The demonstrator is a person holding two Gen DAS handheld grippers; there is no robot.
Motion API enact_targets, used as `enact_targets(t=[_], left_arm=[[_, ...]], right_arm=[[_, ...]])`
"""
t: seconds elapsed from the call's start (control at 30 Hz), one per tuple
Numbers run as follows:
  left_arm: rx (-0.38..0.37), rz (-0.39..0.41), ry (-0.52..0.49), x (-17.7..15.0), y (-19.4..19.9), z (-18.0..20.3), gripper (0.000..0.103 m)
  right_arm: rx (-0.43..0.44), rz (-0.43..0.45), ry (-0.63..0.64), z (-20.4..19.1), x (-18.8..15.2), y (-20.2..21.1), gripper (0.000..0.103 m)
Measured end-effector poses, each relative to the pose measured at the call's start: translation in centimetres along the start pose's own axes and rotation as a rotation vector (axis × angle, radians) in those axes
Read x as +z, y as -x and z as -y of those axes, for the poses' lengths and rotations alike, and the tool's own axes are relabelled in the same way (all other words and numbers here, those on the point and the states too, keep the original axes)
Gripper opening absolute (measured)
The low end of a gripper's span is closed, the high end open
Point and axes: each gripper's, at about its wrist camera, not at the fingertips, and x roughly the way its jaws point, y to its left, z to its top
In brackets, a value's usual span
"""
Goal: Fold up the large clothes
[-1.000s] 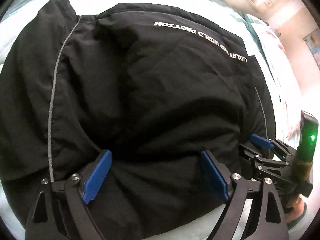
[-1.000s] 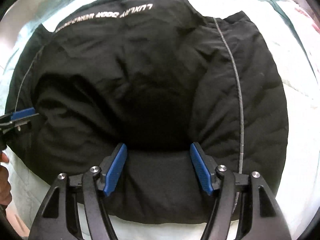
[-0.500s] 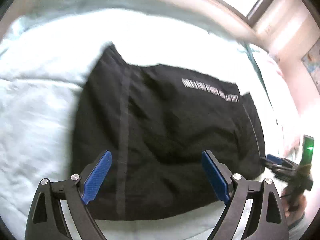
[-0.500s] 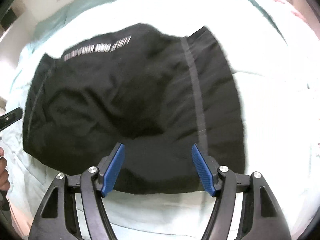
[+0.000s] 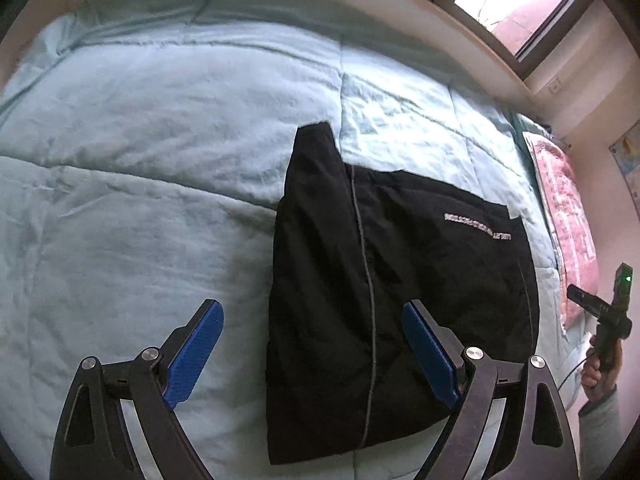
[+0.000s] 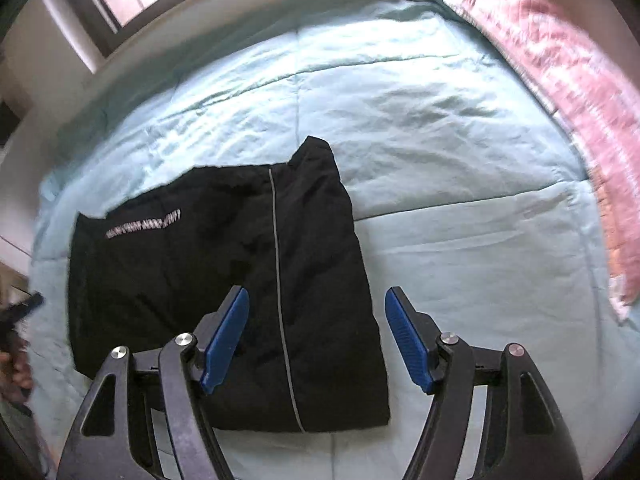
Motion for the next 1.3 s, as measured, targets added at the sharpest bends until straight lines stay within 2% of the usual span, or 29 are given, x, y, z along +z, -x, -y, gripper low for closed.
enact_targets(t=[0.13,0.33,0.5,0.63,0.67,0.77,0.87,0.9,0.93,0.97,1.0,1.07,1.13,1.2,1.3], left_arm=[[-0.039,-0.060,0.018,0.8,-2.9,-1.0,0.091],[-0.089,-0.162,0.056,1.1,-7.1,-2.4,0.091],[-0.111,-0.195,0.072,1.4,-9.8,-2.7,0.091],[-0.167,-0.232,0.085,1.4,-12.2,-2.3,0.091],[-0.185,-0.244,0.094,1.4,-12.9,-2.2,0.091],[-0.258,-0.276,0.164,1.3,-14.8,-2.6,0.091],[-0.317,-0.258,0.229,1.0,-15.9,-2.8,0.091],[-0.324,-0.249,0.225,1.0,-16.1,-2.4,0.089],[-0.331,-0.235,0.203,1.0,-16.0,-1.9,0.083],[-0.356,-0.227,0.195,0.9,-15.8,-1.5,0.061],[-0.382,-0.220,0.194,0.9,-15.3,-1.2,0.055],[-0.410,-0.204,0.167,0.6,-14.0,-0.8,0.048],[-0.425,-0.209,0.161,0.5,-13.6,-0.6,0.048],[-0.415,-0.225,0.154,0.3,-14.3,-0.2,0.050],[-0.420,-0.262,0.188,-0.2,-16.6,-0.1,0.063]], right_arm=[[0.031,-0.028,-0.032,2.2,0.9,-1.9,0.073],[0.073,-0.087,-0.035,3.5,1.5,-6.2,0.073],[0.132,-0.157,0.000,3.3,1.4,-9.7,0.073],[0.161,-0.211,0.006,3.7,0.7,-12.5,0.073],[0.190,-0.217,-0.012,4.0,0.6,-12.9,0.073],[0.371,-0.284,-0.134,5.7,0.3,-15.4,0.081],[0.460,-0.297,-0.196,6.3,-0.1,-17.1,0.081],[0.475,-0.291,-0.203,6.3,-0.3,-17.5,0.081],[0.485,-0.293,-0.215,6.4,-0.4,-17.7,0.081],[0.494,-0.291,-0.223,6.4,-0.5,-17.7,0.070],[0.518,-0.292,-0.219,6.2,-0.6,-17.4,0.059],[0.524,-0.284,-0.185,5.7,-0.6,-16.4,0.055],[0.488,-0.286,-0.104,4.8,-0.7,-15.3,0.055],[0.491,-0.299,-0.086,4.6,-0.8,-15.5,0.059],[0.527,-0.345,-0.116,4.3,-0.7,-17.3,0.064]])
